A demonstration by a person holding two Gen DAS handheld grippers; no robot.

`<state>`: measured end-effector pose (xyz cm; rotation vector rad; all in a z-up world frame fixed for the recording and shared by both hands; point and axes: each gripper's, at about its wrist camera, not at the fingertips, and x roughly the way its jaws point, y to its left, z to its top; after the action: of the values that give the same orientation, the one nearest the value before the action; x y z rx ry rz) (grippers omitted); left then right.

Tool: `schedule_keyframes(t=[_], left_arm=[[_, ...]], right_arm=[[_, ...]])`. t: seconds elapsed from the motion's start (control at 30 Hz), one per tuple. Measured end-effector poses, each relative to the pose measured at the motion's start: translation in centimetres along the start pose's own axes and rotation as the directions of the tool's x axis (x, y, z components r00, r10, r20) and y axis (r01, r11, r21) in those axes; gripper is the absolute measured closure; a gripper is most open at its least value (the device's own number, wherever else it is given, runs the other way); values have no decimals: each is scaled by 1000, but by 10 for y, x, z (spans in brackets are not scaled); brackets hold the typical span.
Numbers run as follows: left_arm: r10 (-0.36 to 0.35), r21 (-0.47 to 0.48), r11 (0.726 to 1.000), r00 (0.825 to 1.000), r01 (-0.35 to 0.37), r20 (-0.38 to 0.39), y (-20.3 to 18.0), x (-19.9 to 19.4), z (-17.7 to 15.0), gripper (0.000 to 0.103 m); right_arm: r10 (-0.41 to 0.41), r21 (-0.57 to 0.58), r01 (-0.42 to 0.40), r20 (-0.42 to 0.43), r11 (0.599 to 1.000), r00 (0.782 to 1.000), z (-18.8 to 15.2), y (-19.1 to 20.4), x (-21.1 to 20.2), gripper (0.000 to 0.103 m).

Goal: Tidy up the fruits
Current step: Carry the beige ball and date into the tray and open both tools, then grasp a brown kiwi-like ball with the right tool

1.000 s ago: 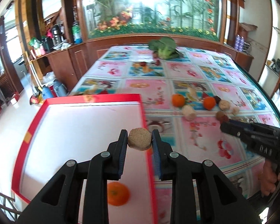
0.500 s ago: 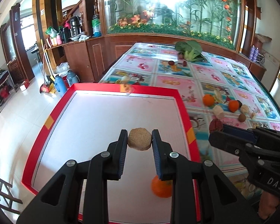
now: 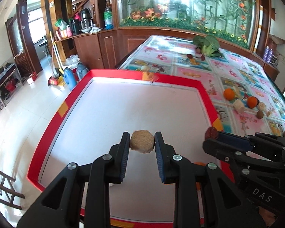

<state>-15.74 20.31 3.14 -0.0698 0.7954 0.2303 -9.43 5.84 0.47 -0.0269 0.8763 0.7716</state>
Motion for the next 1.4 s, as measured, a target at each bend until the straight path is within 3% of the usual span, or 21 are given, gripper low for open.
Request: schedule_keyframes(t=[0.1,0.2,0.43,0.6,0.77,1.0,1.07,1.23,1.4], left_arm=[[20,-16,1000,999,-20,-29,9,4,-5,74],[41,-26,999,998,-43,-44,16,6,-9,57],[37,-19,999,999,-38,-33,12,-4,-10,49],[9,31,999,1000,-8,-24,-10,-11,-10,45],[-40,86,995,999,42,-20,-37,-21,-9,41],[-110,175,978,993,117,-52,-77,-30,-15,41],[-119,192,973,991,129,-60,-86,-31,-14,40],[-149,217,962,985,164,-82,-105,-31,-13,40],[-164,250,951,983,180,-83,-119,-38,-9,40]], right_arm=[[19,-7,-19,-7,1000,1000,-2,0,-5,79],[42,1,-42,23,999,999,-3,-5,-14,73],[24,68,-29,78,997,997,-19,-36,-47,70],[-46,137,30,119,990,992,-35,-74,-80,70],[-166,225,131,146,966,975,-49,-120,-112,70],[-331,380,252,160,890,930,-84,-185,-175,69],[-364,399,282,146,872,920,-90,-195,-184,65],[-410,399,341,102,851,906,-93,-209,-186,65],[-421,346,377,59,859,905,-86,-212,-174,65]])
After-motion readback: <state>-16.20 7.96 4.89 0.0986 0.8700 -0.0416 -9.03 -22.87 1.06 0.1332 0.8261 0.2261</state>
